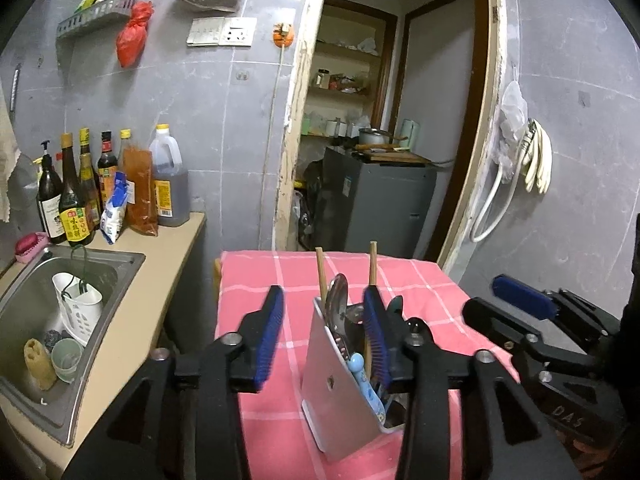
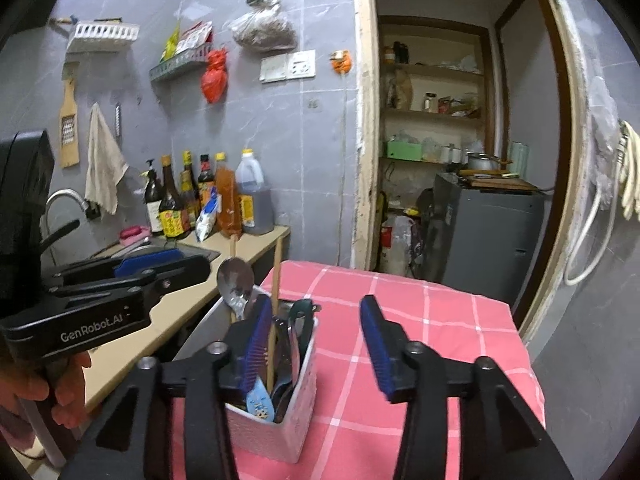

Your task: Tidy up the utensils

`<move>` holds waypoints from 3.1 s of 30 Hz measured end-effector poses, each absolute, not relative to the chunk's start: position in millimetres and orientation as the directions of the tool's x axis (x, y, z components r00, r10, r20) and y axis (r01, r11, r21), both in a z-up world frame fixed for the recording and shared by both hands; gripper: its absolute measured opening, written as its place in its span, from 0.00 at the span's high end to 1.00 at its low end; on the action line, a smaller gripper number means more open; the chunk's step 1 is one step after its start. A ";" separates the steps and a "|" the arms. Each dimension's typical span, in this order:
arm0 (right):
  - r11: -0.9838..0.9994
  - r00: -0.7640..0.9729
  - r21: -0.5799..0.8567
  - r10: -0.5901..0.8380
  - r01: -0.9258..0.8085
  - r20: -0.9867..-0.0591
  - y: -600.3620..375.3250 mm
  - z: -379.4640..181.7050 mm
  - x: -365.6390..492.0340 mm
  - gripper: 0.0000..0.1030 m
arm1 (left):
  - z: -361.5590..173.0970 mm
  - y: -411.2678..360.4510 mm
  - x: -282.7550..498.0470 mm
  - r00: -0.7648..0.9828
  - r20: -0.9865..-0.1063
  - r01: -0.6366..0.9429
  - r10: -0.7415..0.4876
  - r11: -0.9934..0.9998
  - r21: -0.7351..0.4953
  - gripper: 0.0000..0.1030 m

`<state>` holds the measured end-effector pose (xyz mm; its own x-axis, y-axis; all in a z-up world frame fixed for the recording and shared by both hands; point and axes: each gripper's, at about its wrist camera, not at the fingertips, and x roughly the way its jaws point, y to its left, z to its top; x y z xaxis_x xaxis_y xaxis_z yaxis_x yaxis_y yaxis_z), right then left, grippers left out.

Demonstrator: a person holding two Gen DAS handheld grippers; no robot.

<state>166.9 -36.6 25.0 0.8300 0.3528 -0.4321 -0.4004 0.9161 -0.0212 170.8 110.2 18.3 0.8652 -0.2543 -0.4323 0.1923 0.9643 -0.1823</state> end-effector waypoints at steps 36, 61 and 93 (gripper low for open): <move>0.983 0.898 0.013 0.170 -0.181 -0.405 -132.2 44.8 54.8 0.00 | 25.1 77.4 44.6 0.900 -0.393 0.122 -0.189 0.975 -0.188 0.26; 0.987 0.918 0.006 0.154 -0.163 -0.366 -157.8 54.3 -79.0 0.00 | 26.4 39.1 -82.5 0.918 -0.372 0.076 -0.139 0.981 -0.179 0.26; 0.986 0.915 0.024 0.163 -0.167 -0.369 -158.0 53.1 -91.4 0.00 | 30.9 34.7 -96.8 0.922 -0.365 0.065 -0.124 0.983 -0.172 0.26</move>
<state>-91.4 -158.0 53.1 0.9149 0.1634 -0.3692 -0.1665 0.9858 0.0236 -96.8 34.7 30.9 0.9225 -0.1244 -0.3654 0.0646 0.9831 -0.1716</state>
